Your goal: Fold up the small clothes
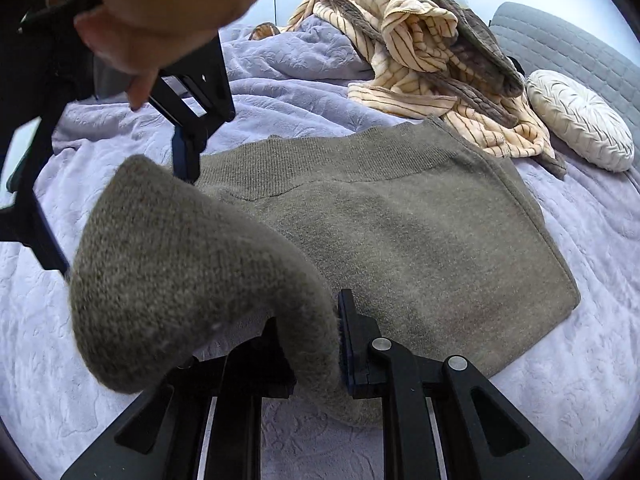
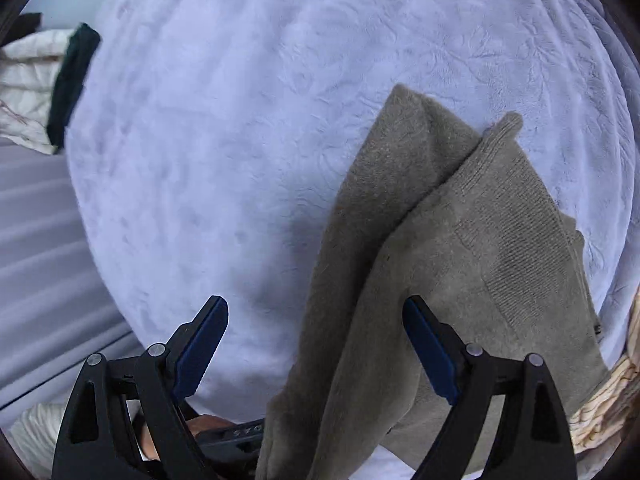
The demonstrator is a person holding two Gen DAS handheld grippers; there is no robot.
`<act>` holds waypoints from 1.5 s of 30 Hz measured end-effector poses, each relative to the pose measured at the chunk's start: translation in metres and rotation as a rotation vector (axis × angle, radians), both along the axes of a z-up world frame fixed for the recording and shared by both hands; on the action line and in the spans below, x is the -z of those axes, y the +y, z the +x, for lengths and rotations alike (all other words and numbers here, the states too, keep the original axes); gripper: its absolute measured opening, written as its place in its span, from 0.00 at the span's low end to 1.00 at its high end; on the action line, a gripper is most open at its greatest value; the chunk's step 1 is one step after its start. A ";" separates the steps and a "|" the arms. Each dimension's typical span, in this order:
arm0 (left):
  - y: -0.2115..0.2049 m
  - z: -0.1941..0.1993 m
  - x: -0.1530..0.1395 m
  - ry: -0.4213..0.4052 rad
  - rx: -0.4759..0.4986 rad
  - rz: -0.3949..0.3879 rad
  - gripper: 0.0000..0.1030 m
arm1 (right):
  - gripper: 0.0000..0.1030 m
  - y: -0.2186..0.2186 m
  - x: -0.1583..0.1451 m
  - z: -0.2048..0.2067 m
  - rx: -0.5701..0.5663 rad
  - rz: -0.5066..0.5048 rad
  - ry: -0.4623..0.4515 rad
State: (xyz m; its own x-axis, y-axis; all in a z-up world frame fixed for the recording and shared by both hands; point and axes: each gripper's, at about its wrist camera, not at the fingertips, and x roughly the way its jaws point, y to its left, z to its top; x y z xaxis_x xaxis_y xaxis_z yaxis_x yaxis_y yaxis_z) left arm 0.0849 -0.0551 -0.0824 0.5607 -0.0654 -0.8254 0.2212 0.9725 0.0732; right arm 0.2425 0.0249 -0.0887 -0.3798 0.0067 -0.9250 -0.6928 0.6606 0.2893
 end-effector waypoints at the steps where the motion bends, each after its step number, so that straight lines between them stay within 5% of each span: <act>1: 0.000 0.000 0.000 0.001 -0.001 0.001 0.17 | 0.86 0.000 0.005 0.002 0.004 -0.016 -0.004; 2: -0.001 0.001 0.000 0.002 -0.002 0.006 0.17 | 0.80 -0.004 0.009 0.004 0.017 -0.026 -0.003; 3: -0.001 0.001 0.000 0.002 -0.004 0.012 0.17 | 0.44 -0.008 0.010 0.006 0.032 -0.025 -0.006; 5: -0.002 0.002 -0.001 0.010 -0.002 0.011 0.17 | 0.14 -0.022 0.005 0.011 0.072 -0.018 -0.044; 13: -0.042 0.001 -0.026 -0.006 0.090 0.032 0.17 | 0.13 -0.116 -0.047 0.034 0.334 0.261 -0.107; 23: -0.144 0.002 -0.040 -0.012 0.291 0.020 0.17 | 0.13 -0.306 -0.096 0.036 0.648 0.529 -0.202; 30: -0.192 -0.011 0.012 0.118 0.387 0.055 0.17 | 0.13 -0.430 -0.028 0.015 0.915 0.485 -0.172; 34: -0.193 -0.017 0.037 0.173 0.393 0.080 0.17 | 0.13 -0.458 0.028 -0.006 1.038 0.459 -0.129; 38: -0.193 -0.022 0.034 0.170 0.415 0.081 0.18 | 0.14 -0.475 0.053 -0.016 1.152 0.544 -0.091; 41: -0.183 -0.025 0.027 0.181 0.399 0.077 0.38 | 0.20 -0.475 0.047 -0.019 1.158 0.542 -0.098; 42: -0.176 -0.027 0.025 0.181 0.385 0.071 0.53 | 0.23 -0.475 0.043 -0.021 1.156 0.526 -0.107; 45: -0.159 -0.030 0.011 0.185 0.350 0.026 0.57 | 0.35 -0.474 0.023 -0.032 1.149 0.464 -0.166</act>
